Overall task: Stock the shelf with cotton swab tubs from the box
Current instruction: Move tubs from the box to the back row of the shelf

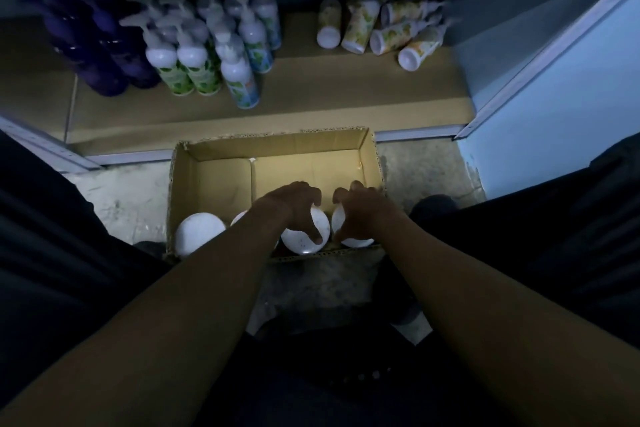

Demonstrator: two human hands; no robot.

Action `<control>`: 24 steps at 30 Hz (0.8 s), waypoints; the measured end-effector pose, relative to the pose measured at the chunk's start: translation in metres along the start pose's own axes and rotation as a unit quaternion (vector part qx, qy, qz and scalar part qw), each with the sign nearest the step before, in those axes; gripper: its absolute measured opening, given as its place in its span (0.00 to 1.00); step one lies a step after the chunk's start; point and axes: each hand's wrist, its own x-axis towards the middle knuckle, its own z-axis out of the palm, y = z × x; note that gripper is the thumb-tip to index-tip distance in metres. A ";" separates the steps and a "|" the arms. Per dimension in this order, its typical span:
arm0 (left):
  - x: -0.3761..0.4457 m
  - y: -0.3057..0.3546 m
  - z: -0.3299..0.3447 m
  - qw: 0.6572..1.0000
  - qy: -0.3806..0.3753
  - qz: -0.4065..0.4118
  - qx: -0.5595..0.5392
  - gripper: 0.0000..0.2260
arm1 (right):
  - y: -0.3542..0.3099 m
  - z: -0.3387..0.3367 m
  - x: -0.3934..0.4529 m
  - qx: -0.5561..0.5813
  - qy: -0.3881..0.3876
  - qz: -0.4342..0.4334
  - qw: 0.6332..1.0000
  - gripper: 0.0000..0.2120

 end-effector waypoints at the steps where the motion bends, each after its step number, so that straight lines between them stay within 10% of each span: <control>1: 0.001 0.001 0.003 1.000 0.001 0.001 0.003 0.36 | 0.000 0.002 0.001 -0.007 -0.002 0.005 1.000 0.39; 24: 0.013 0.012 0.022 1.000 -0.009 -0.029 0.004 0.40 | 0.004 0.016 0.011 0.053 -0.004 0.048 0.997 0.42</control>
